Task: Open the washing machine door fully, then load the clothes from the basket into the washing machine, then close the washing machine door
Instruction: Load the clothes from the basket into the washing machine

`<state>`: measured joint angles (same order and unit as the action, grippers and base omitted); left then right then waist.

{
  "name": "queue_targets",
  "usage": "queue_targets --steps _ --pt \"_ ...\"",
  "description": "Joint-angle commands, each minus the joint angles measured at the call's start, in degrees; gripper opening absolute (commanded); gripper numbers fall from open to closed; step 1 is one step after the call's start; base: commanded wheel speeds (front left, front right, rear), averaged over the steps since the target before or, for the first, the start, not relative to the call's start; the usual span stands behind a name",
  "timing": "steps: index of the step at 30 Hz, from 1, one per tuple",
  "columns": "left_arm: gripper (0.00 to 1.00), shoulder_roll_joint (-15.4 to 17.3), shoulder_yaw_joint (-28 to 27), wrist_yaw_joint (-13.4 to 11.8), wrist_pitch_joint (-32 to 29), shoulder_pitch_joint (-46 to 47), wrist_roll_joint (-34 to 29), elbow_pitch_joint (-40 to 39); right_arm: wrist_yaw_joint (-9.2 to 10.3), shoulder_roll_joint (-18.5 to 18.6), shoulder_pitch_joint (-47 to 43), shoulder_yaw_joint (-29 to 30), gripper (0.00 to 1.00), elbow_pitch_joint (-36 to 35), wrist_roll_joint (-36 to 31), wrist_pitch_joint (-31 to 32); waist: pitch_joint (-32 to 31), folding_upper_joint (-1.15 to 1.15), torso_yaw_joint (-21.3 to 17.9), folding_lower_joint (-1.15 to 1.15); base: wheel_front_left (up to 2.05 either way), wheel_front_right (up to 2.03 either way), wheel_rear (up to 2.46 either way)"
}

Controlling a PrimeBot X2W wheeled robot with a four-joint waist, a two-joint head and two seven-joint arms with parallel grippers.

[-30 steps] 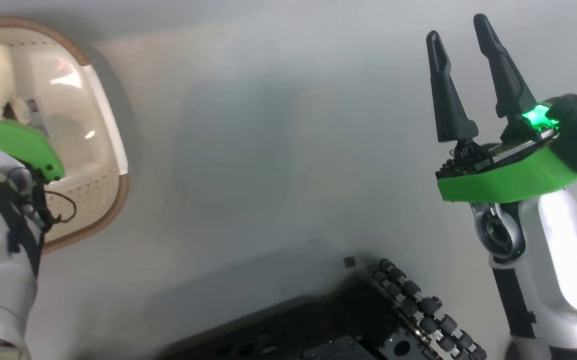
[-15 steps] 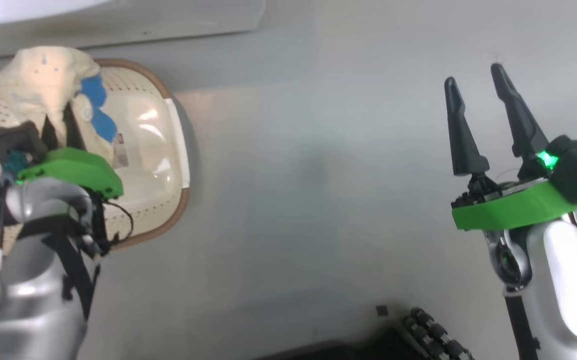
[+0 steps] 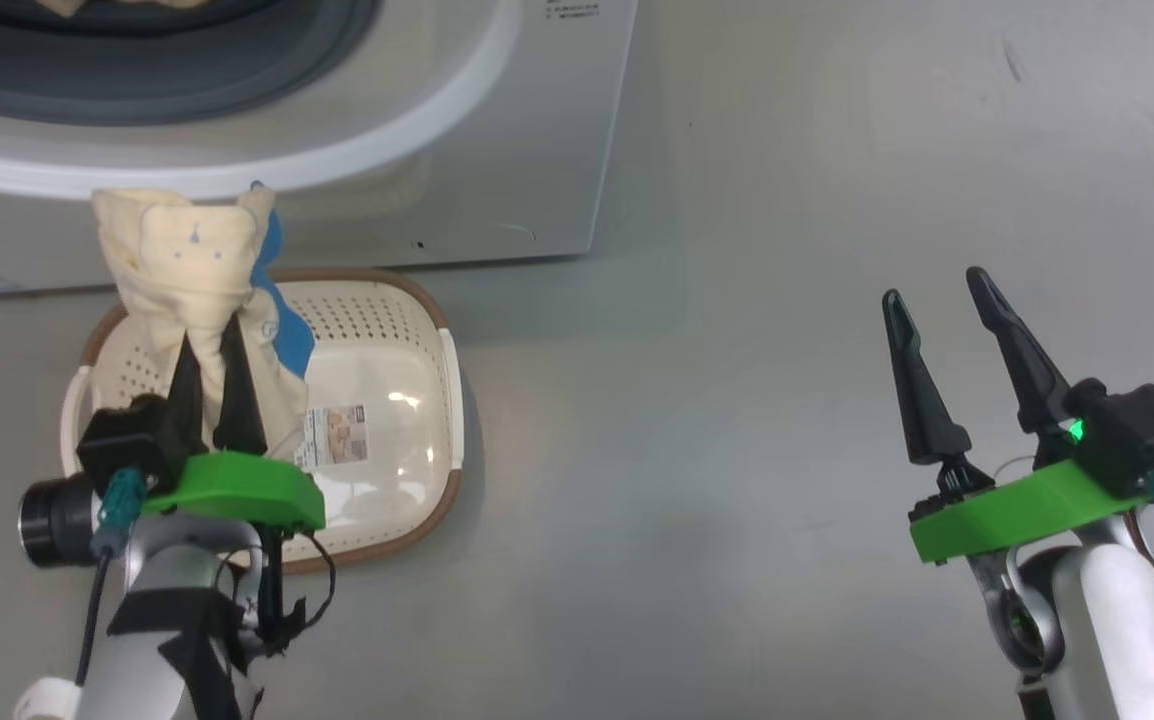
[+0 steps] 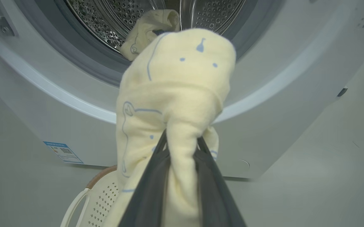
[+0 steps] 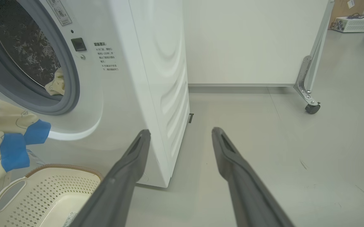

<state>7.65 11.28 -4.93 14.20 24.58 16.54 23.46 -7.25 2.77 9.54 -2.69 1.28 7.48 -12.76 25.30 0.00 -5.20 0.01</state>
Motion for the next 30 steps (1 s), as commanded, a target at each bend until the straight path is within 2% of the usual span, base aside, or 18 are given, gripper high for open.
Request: queue_targets --steps 1,6,15,30 --pt "0.00 1.2 -1.5 -0.4 0.8 -1.4 -0.8 -2.7 -0.24 0.6 -1.1 -0.8 1.00 -2.0 -0.6 0.5 -4.8 0.00 1.5 -0.01 0.00 0.00 0.00" --pt "0.00 1.6 -0.5 -1.1 0.5 -6.4 -1.8 -6.8 -0.24 0.4 -3.7 -0.7 1.00 -2.5 -1.0 1.7 -10.2 0.00 2.2 -0.01 0.00 0.00 0.00" --pt "0.00 2.6 1.1 -2.1 -3.6 -14.1 -1.8 -13.4 -0.24 0.2 -7.9 0.4 1.00 -3.8 -1.5 3.4 -16.8 0.00 3.7 -0.01 0.00 0.00 0.00" --pt "0.00 3.2 1.8 -3.9 -6.9 -20.1 -1.2 -19.5 -0.24 0.1 -12.0 1.3 1.00 -6.7 -0.6 5.1 -20.4 0.00 5.0 -0.01 0.00 0.00 0.00"
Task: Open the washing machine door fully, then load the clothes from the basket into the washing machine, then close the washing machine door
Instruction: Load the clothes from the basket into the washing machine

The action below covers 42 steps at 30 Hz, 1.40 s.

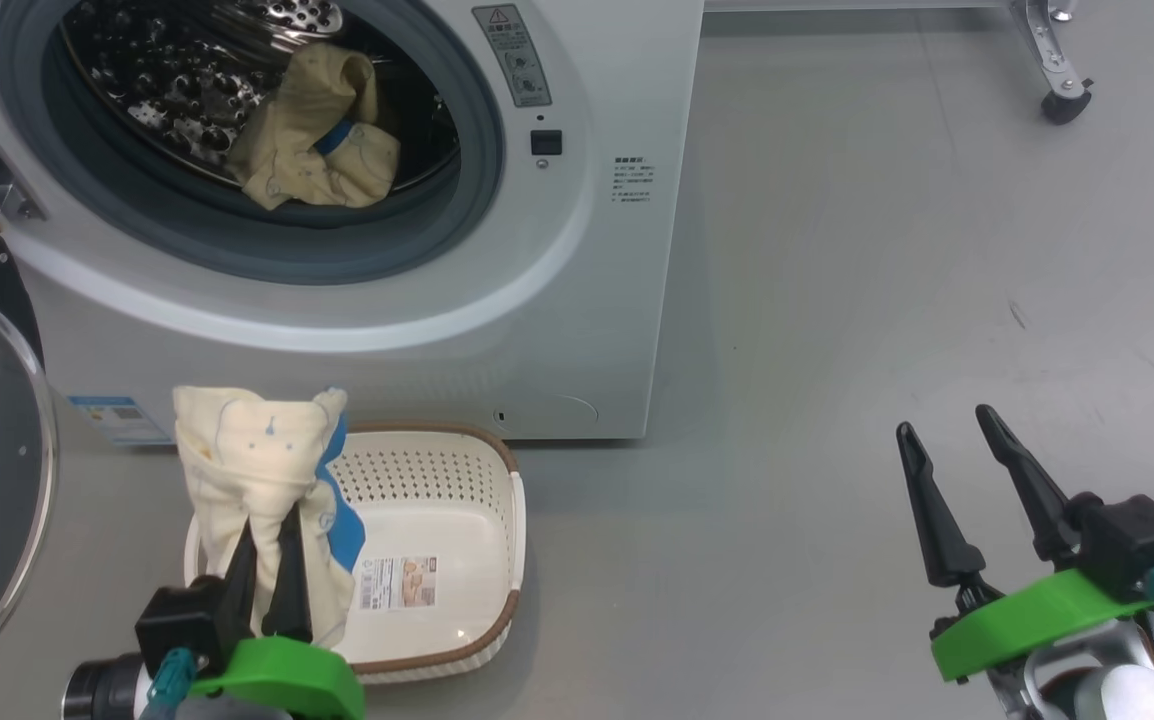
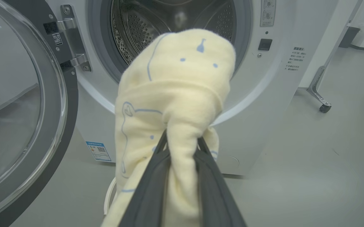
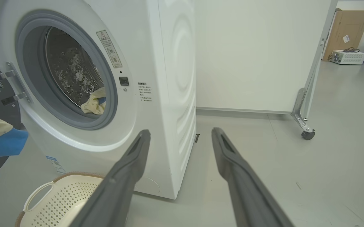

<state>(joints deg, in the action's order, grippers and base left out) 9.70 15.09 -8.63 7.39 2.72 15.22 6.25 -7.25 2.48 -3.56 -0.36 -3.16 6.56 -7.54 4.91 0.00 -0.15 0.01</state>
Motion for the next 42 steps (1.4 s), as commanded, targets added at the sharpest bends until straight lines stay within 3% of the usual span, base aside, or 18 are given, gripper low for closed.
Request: queue_targets --steps 1,26,36,42 --pt "0.00 1.2 -2.0 -0.3 -0.2 1.6 0.2 -2.5 -0.24 0.4 1.0 -0.9 1.00 -2.3 0.4 -0.1 0.0 0.00 0.1 -0.01 0.00 0.00 0.00" --pt "0.00 1.1 -1.4 -0.6 -0.5 6.6 1.1 -1.3 -0.24 0.4 1.4 -1.8 1.00 -3.3 0.9 0.1 2.5 0.00 0.1 -0.01 0.00 0.00 0.00" --pt "0.00 2.2 -3.2 1.8 -3.2 18.6 3.7 7.9 -0.24 0.4 4.6 -4.1 1.00 -3.3 2.0 -0.7 8.9 0.00 -2.8 -0.01 0.00 0.00 0.00" --pt "0.00 4.5 -5.2 3.8 -6.6 29.1 5.7 16.2 -0.24 0.4 7.6 -5.5 1.00 -1.7 3.4 -2.5 14.5 0.00 -6.7 -0.01 0.00 0.00 0.00"
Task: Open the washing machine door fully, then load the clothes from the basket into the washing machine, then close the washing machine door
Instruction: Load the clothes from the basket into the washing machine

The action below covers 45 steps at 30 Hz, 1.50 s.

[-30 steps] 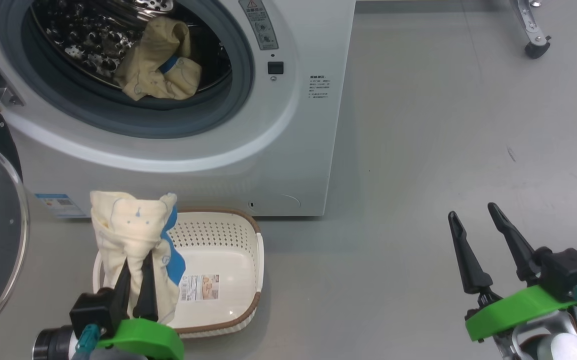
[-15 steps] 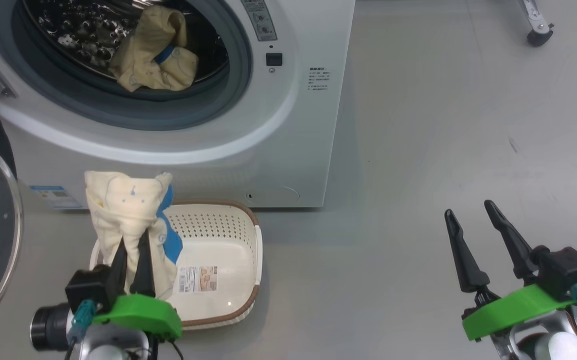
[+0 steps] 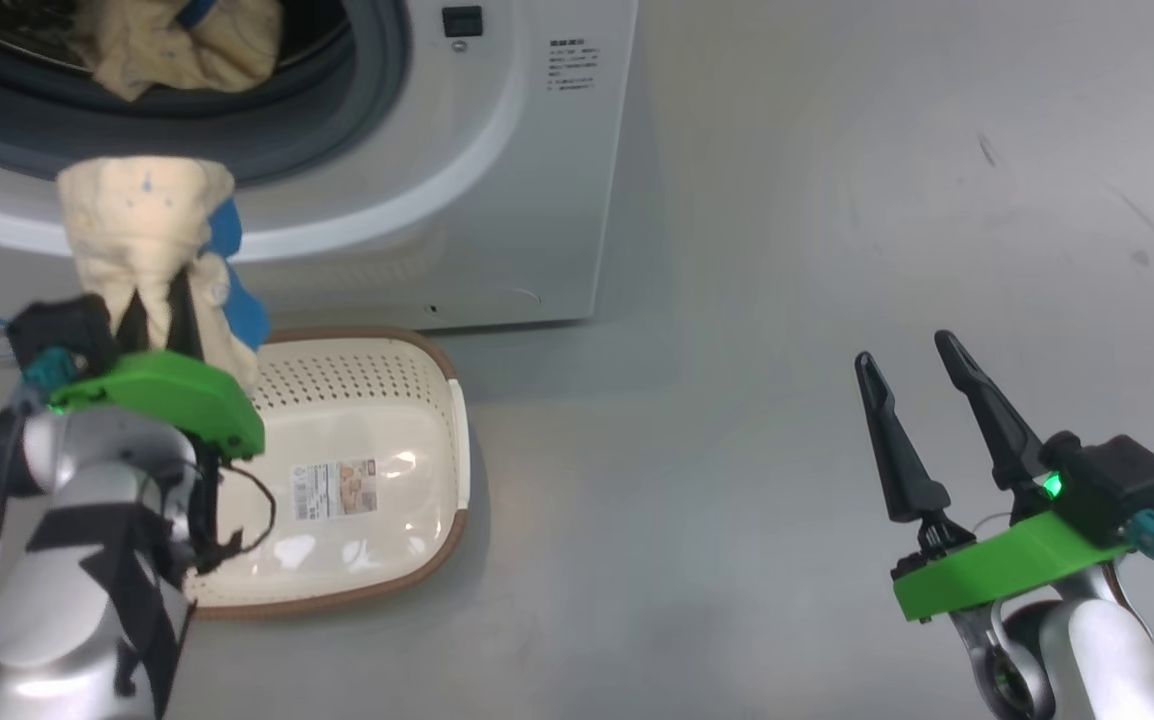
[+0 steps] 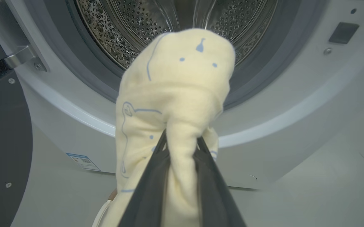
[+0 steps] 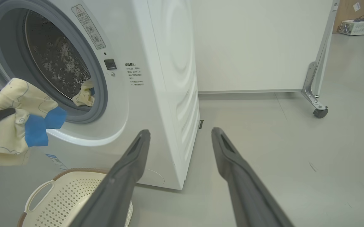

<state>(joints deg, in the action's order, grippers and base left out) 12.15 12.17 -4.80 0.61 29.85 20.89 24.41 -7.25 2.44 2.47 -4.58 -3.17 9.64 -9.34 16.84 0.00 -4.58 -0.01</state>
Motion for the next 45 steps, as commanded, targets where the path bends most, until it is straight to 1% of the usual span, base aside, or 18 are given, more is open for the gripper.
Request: queue_targets --steps 1,5,9,14,18,21,28,33,38,39,42,43,44,45 --pt "0.00 2.7 -2.5 0.3 -0.5 3.8 0.2 -0.9 -0.24 0.4 2.1 -1.5 1.00 -1.4 0.5 -1.1 3.5 0.00 -2.9 0.01 0.00 0.00 0.00" --pt "0.00 5.1 -4.0 1.4 -3.6 11.5 1.4 3.1 -0.24 0.4 4.5 -2.9 1.00 -0.2 1.3 -2.4 8.0 0.00 -5.5 0.01 0.00 0.00 0.00" --pt "0.00 7.9 -5.3 2.0 -6.8 19.0 2.1 6.1 -0.24 0.4 7.0 -4.3 1.00 0.8 2.1 -3.6 12.2 0.00 -7.7 0.01 0.00 0.00 0.00" --pt "0.00 12.2 -6.7 2.7 -13.4 27.5 3.2 9.0 -0.24 0.4 10.1 -6.8 1.00 2.3 3.1 -4.7 16.7 0.00 -10.3 0.01 0.00 0.00 0.00" --pt "0.00 15.8 -6.7 2.9 -17.4 33.1 2.5 9.1 -0.24 0.4 11.9 -8.0 1.00 3.8 4.5 -5.3 19.6 0.00 -12.1 0.01 0.00 0.00 0.00" --pt "0.00 18.4 -6.9 2.8 -18.5 36.7 1.7 8.8 -0.24 0.4 12.9 -8.8 1.00 4.7 5.6 -5.5 21.6 0.00 -13.2 0.01 0.00 0.00 0.00" --pt "0.00 22.9 -6.6 2.3 -21.5 43.0 -0.2 8.0 -0.24 0.4 14.7 -10.4 1.00 4.7 7.3 -5.6 25.4 0.00 -16.2 0.01 0.00 0.00 0.00" --pt "0.00 26.1 -5.5 2.3 -20.7 48.4 -3.1 5.8 -0.24 0.4 15.6 -11.1 1.00 4.4 8.6 -5.6 28.5 0.00 -18.2 0.01 0.00 0.00 0.00" --pt "0.00 28.2 -4.5 2.2 -16.1 53.3 -5.9 3.9 -0.24 0.4 16.6 -12.0 1.00 4.3 9.9 -5.6 30.9 0.00 -19.8 0.01 0.00 0.00 0.00" --pt "0.00 28.2 -4.5 2.2 -16.1 53.3 -5.9 3.9 -0.24 0.4 16.6 -12.0 1.00 4.3 9.9 -5.6 30.9 0.00 -19.8 0.01 0.00 0.00 0.00" --pt "0.00 28.7 -3.8 2.6 -11.9 55.7 -7.3 3.9 -0.24 0.4 17.2 -12.2 1.00 4.4 10.5 -5.6 32.2 0.00 -20.3 0.01 0.00 0.00 0.00" --pt "0.00 28.7 -3.9 2.3 -10.5 56.3 -7.4 4.3 -0.24 0.4 17.4 -12.3 1.00 4.3 10.6 -5.6 32.5 0.00 -20.4 0.01 0.00 0.00 0.00" --pt "0.00 28.7 -3.8 1.3 -7.9 57.2 -8.3 5.2 -0.24 0.4 17.6 -12.6 1.00 4.5 10.9 -5.6 33.0 0.00 -20.6 0.01 0.00 0.00 0.00" --pt "0.00 28.7 -3.8 0.8 -7.4 57.3 -8.6 6.1 -0.24 0.4 17.8 -12.7 1.00 4.5 11.1 -5.6 33.1 0.00 -20.7 0.01 0.00 0.00 0.00"
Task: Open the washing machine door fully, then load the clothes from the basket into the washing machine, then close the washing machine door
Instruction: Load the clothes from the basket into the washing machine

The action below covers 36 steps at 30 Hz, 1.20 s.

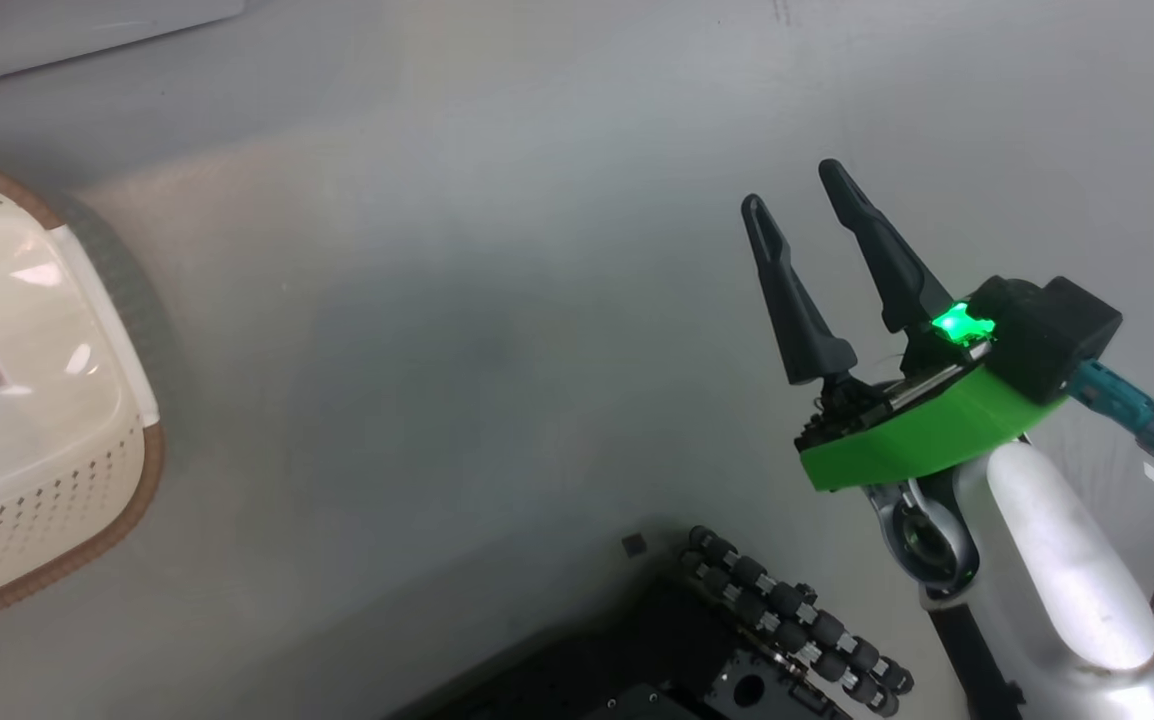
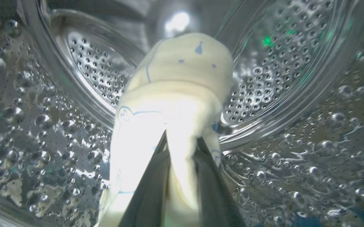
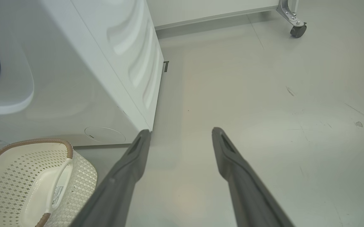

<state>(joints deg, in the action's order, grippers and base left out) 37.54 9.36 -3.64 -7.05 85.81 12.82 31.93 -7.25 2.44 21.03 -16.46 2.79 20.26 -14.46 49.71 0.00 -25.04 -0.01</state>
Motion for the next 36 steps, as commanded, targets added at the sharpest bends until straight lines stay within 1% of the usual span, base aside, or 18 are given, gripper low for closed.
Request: queue_targets --steps 1,2,3,7,11,14,19,22,28,36 --pt "0.00 3.3 -1.0 -1.1 0.5 1.4 -0.8 -0.5 -0.24 0.4 -0.7 -0.9 1.00 -1.4 0.5 -0.5 0.3 0.00 -0.3 0.01 0.00 0.00 0.00" --pt "0.38 3.2 -1.2 -1.7 0.4 1.5 -0.8 0.6 -0.24 0.4 -0.6 -1.0 1.00 -1.3 0.6 -0.5 0.3 0.00 -0.3 0.01 0.00 0.00 0.00" --pt "1.00 3.2 -1.2 -2.0 0.3 1.5 -0.7 1.4 -0.24 0.4 -0.5 -1.1 1.00 -1.3 0.7 -0.5 0.4 0.00 -0.3 0.01 0.00 0.00 0.00" --pt "1.00 2.9 -0.8 -2.3 0.2 1.9 -0.8 3.6 -0.24 0.4 -0.4 -0.9 1.00 -1.0 0.7 -0.5 0.3 0.00 0.0 0.01 0.00 0.00 0.00" --pt "1.00 2.5 -0.3 -1.6 0.8 1.8 -0.2 4.6 -0.24 0.4 -0.1 -0.1 1.00 -1.0 0.4 -0.5 0.0 0.00 1.0 0.01 0.00 0.00 0.00" --pt "1.00 1.5 -0.2 -1.4 1.8 1.0 0.7 4.8 -0.24 0.4 0.0 0.5 1.00 -1.0 -0.1 -0.5 -0.6 0.00 2.1 0.01 0.00 0.00 0.00" --pt "1.00 -0.9 -0.9 -1.9 4.1 -2.4 3.0 4.9 -0.24 0.4 -0.3 1.9 1.00 -1.2 -1.3 -0.5 -2.5 0.00 4.3 0.01 0.00 0.00 0.00" --pt "1.00 -2.5 -1.2 -2.3 6.7 -6.2 4.2 4.1 -0.24 0.4 -0.6 2.9 1.00 -1.3 -2.6 -0.5 -4.2 0.00 5.8 0.01 0.00 0.00 0.00" --pt "1.00 -5.8 -2.6 -4.7 13.0 -16.0 6.3 0.0 -0.24 0.4 -1.0 4.8 1.00 -1.8 -4.5 -0.5 -7.2 0.00 8.8 0.01 0.00 0.00 0.00" --pt "1.00 -9.9 -2.8 -7.6 17.4 -30.8 8.3 -9.6 -0.24 0.4 -2.3 7.5 1.00 -1.7 -7.5 -0.5 -12.1 0.00 11.8 0.01 0.00 0.00 0.00"
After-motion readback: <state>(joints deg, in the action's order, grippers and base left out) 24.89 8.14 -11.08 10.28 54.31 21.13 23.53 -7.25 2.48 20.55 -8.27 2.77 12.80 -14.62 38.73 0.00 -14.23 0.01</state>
